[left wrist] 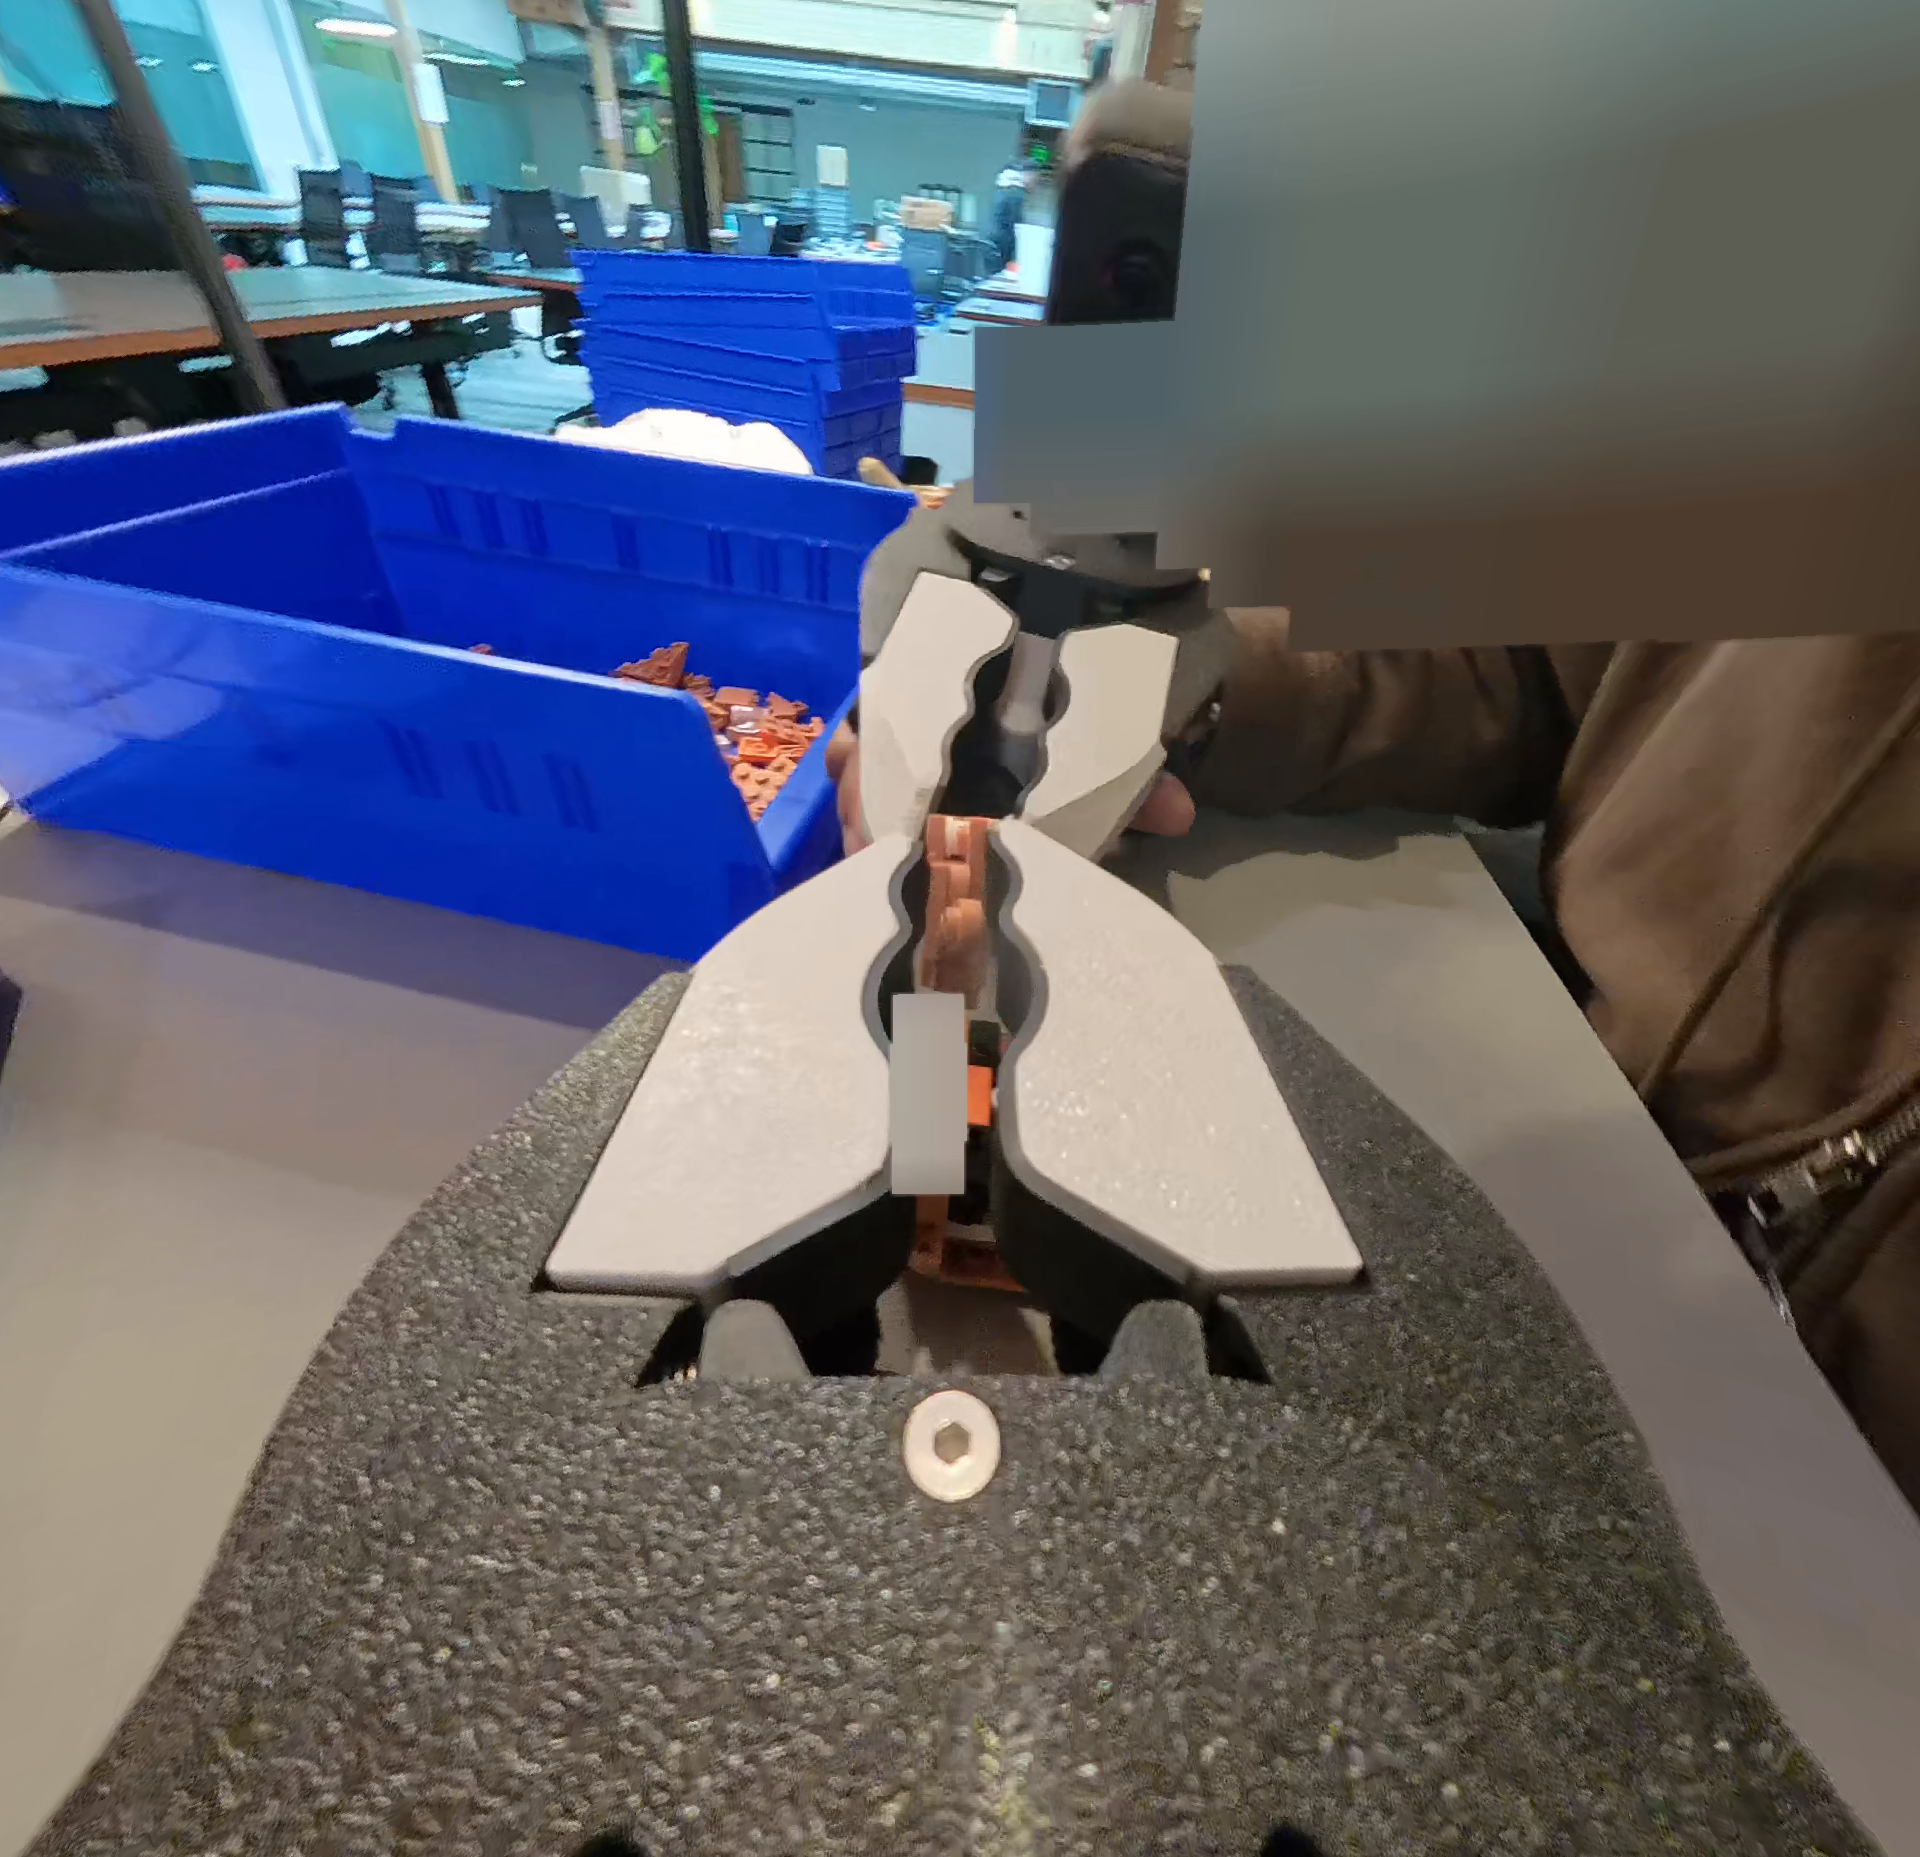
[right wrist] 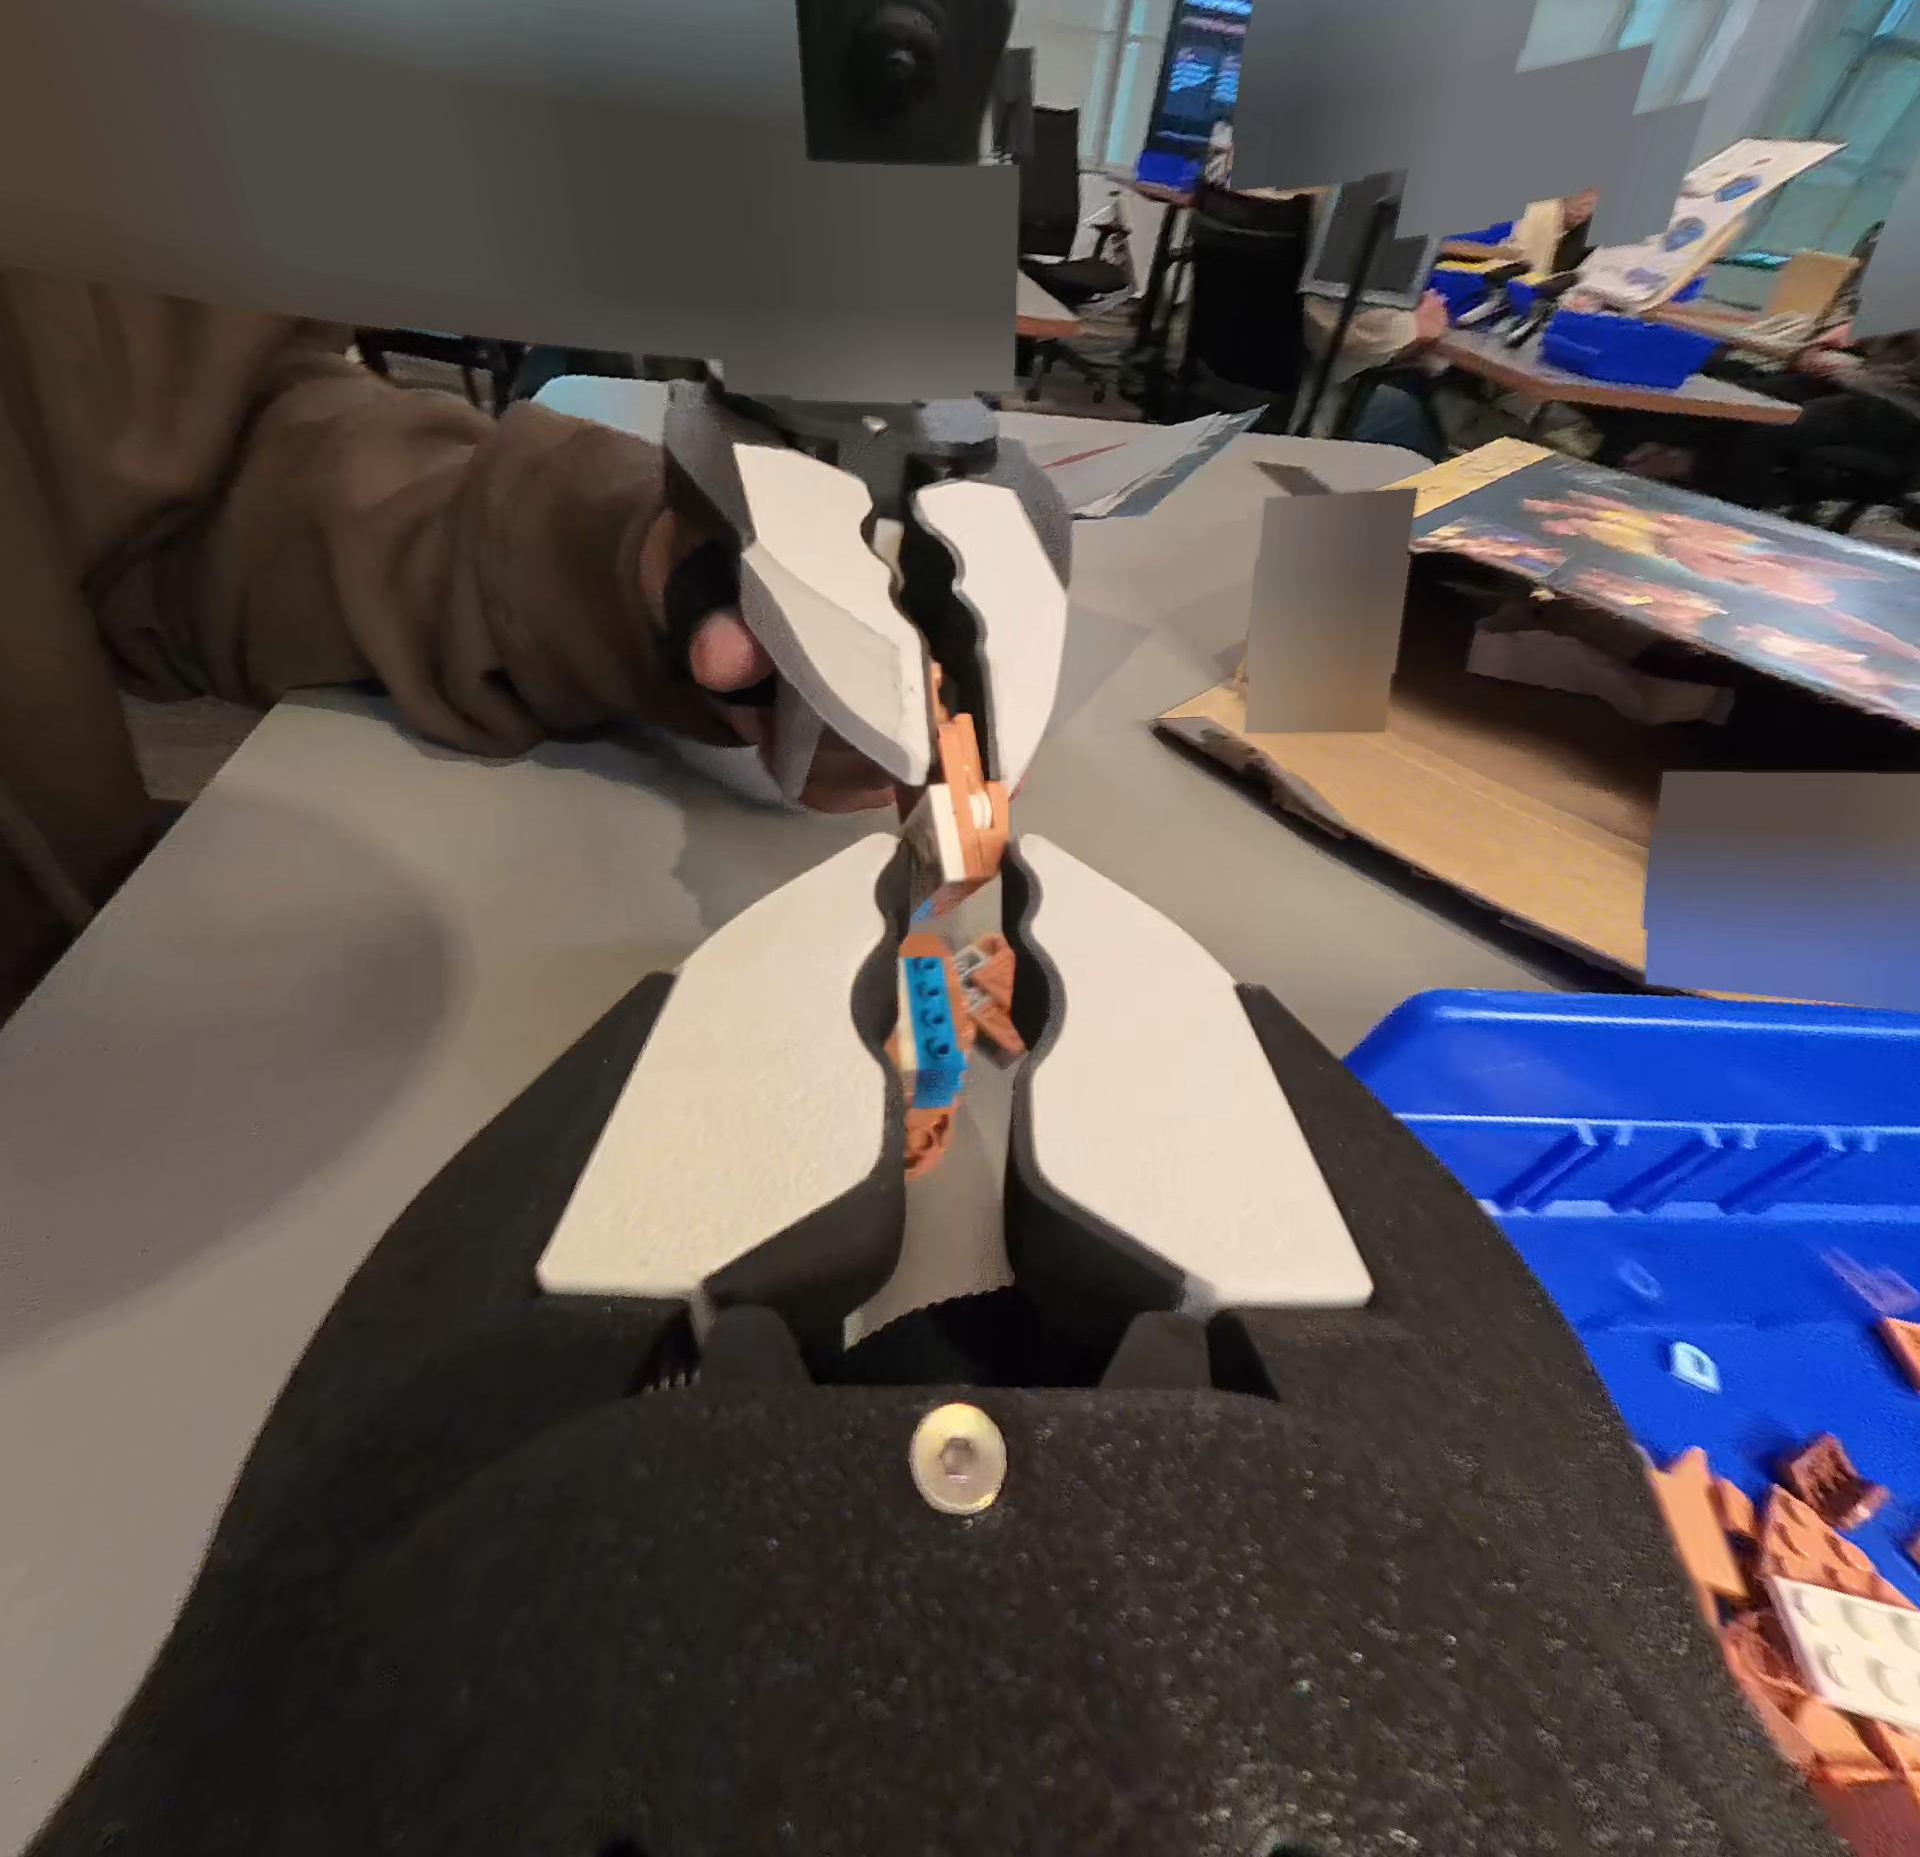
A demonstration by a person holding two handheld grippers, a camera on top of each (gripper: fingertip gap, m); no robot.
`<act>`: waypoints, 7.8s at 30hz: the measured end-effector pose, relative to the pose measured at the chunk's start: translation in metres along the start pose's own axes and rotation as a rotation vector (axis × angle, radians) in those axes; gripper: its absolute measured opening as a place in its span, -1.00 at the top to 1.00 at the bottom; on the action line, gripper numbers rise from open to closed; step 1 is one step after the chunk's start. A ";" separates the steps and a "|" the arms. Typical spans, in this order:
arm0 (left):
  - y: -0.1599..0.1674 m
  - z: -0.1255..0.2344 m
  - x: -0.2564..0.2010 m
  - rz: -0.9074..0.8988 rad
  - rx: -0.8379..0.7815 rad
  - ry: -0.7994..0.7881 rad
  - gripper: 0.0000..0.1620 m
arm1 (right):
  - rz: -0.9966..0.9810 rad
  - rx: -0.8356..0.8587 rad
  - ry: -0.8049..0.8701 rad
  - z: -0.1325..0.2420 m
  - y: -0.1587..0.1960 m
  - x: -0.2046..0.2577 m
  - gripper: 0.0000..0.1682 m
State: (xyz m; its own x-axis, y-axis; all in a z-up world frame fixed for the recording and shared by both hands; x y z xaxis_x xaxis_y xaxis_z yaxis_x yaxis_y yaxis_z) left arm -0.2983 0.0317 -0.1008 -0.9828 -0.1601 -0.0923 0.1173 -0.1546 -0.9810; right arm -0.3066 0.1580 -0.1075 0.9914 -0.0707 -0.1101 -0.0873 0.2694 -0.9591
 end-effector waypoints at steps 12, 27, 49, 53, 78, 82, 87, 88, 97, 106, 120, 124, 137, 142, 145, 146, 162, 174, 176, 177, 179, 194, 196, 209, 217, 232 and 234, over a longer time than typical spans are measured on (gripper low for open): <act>-0.002 0.008 0.024 0.477 -0.233 -0.125 0.89 | 0.587 0.131 0.527 -0.007 -0.008 0.006 0.53; 0.001 -0.002 0.019 0.459 -0.163 -0.083 0.88 | 0.612 0.192 0.554 -0.010 -0.006 0.006 0.59; 0.000 -0.009 0.010 0.252 -0.009 -0.182 0.88 | 0.689 0.251 0.655 -0.011 -0.007 0.006 0.58; -0.002 -0.009 0.008 0.199 0.001 -0.190 0.88 | 0.648 0.223 0.633 -0.008 -0.010 0.007 0.58; 0.004 -0.010 0.010 0.141 0.104 -0.253 0.96 | 0.552 0.249 0.669 -0.004 -0.006 -0.004 0.58; 0.004 -0.012 0.008 0.158 0.090 -0.229 0.97 | 0.552 0.258 0.665 -0.005 -0.004 -0.004 0.58; 0.001 -0.009 0.007 0.110 0.086 -0.242 0.98 | 0.535 0.256 0.661 -0.005 -0.004 -0.004 0.58; 0.000 -0.009 0.006 0.100 0.081 -0.238 0.99 | 0.523 0.259 0.660 -0.005 -0.004 -0.005 0.58; -0.039 -0.003 0.011 0.046 0.004 -0.261 0.98 | 0.401 0.264 0.610 -0.009 -0.001 -0.006 0.58; -0.105 -0.073 0.056 -0.011 0.352 -0.289 0.88 | 0.341 0.258 0.642 -0.003 -0.001 -0.012 0.58; -0.048 -0.006 0.040 0.181 0.104 -0.281 0.76 | 0.347 0.288 0.649 -0.007 -0.001 -0.010 0.58; -0.027 -0.004 0.039 0.232 0.137 -0.267 0.74 | 0.347 0.301 0.664 -0.007 0.001 -0.013 0.58; -0.023 -0.017 0.027 0.043 0.151 -0.300 0.93 | 0.319 0.309 0.690 -0.004 0.000 -0.018 0.58; -0.030 -0.021 0.012 -0.199 0.184 -0.334 0.94 | 0.259 0.284 0.683 -0.002 -0.001 -0.019 0.58; -0.035 -0.022 0.005 -0.251 0.151 -0.291 0.94 | 0.217 0.262 0.669 -0.001 -0.002 -0.021 0.58; -0.036 -0.021 0.005 -0.242 0.135 -0.291 0.94 | 0.212 0.258 0.665 -0.001 -0.002 -0.021 0.58; -0.103 -0.085 0.068 0.008 0.191 -0.337 0.68 | 0.279 0.278 0.626 -0.012 0.000 -0.012 0.58; -0.045 -0.012 0.037 0.114 0.136 -0.216 0.65 | 0.299 0.255 0.627 -0.012 -0.002 -0.013 0.58; -0.034 -0.009 0.037 0.170 0.117 -0.205 0.66 | 0.325 0.261 0.631 -0.013 -0.002 -0.012 0.58; -0.029 -0.009 0.037 0.202 0.118 -0.195 0.67 | 0.335 0.267 0.635 -0.014 -0.002 -0.012 0.58; -0.021 -0.011 0.036 0.241 0.147 -0.156 0.69 | 0.356 0.274 0.640 -0.014 -0.002 -0.012 0.58; -0.014 -0.017 0.030 0.260 0.117 -0.081 0.84 | 0.488 0.352 0.645 -0.014 0.002 -0.007 0.58; -0.014 -0.017 0.030 0.250 0.118 -0.090 0.83 | 0.498 0.353 0.641 -0.015 0.002 -0.005 0.58; -0.012 -0.019 0.031 0.305 0.080 -0.076 0.88 | 0.531 0.305 0.677 -0.009 -0.005 -0.003 0.58; -0.015 -0.023 0.029 0.265 0.092 -0.181 0.88 | 0.651 0.413 0.753 -0.010 -0.003 -0.002 0.52; -0.015 -0.018 0.032 0.373 -0.045 -0.010 0.88 | 0.407 0.155 0.618 0.001 -0.015 0.000 0.59; -0.014 -0.017 0.033 0.430 -0.079 0.042 0.88 | 0.390 0.120 0.601 0.002 -0.017 0.001 0.59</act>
State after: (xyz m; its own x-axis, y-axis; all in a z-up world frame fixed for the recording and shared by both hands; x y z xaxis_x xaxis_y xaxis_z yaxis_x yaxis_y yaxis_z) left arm -0.3344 0.0456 -0.0933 -0.8521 -0.1531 -0.5005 0.5074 -0.0072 -0.8617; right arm -0.3037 0.1550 -0.0908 0.6622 -0.4545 -0.5957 -0.3782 0.4836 -0.7894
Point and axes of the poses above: each gripper's, where its closed fingertips meet, z back along the fingers, y out of its underside, x = y × z across the jaws, the point moved 7 cm from there along z, back along the fingers, and after that the axes turned 4 degrees about x, right-handed, at the moved point
